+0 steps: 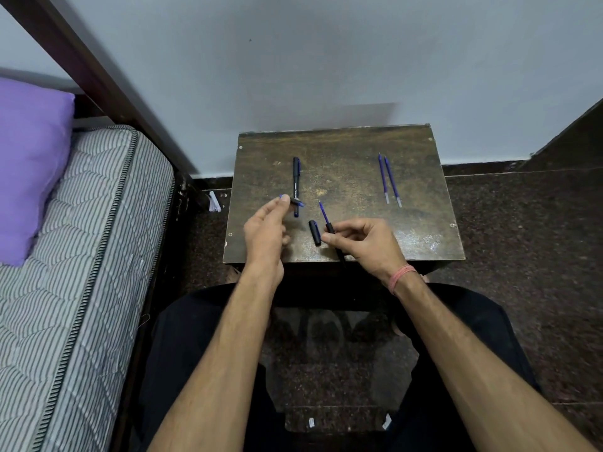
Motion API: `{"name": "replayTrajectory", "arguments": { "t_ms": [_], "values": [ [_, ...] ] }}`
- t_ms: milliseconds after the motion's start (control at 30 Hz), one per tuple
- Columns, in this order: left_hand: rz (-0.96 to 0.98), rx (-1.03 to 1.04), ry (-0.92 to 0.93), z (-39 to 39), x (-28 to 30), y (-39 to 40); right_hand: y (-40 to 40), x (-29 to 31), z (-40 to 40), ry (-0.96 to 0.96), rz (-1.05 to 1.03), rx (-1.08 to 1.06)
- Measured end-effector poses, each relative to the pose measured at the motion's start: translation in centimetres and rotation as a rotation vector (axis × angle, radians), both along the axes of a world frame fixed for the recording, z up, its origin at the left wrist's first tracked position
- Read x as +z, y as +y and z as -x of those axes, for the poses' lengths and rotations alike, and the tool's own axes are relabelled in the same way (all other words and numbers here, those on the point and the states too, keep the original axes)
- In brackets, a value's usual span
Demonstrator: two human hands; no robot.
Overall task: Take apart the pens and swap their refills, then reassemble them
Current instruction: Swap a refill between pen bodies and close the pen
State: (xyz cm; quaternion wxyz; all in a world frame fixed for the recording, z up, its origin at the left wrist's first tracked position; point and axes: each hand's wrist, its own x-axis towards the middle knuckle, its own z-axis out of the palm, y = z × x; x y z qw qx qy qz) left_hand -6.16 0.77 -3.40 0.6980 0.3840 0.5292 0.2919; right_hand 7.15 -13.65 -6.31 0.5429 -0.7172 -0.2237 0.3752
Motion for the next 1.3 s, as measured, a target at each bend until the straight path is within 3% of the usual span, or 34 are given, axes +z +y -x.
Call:
{"name": "replayTrajectory", "arguments": {
  "t_ms": [133,933,1300],
  "values": [
    [0.065,0.011,-0.057,-0.9,0.3,0.2,-0.1,-0.2,-0.3,-0.009,-0.013,0.025],
    [-0.243,-0.195,0.040,-1.0,0.2,-1.1,-0.1,-0.6,-0.7,0.003,-0.052,0.117],
    [-0.215,-0.070,-0.017,-1.3,0.4,-1.1,-0.1,-0.8,-0.7,0.002,-0.048,0.118]
  ]
}}
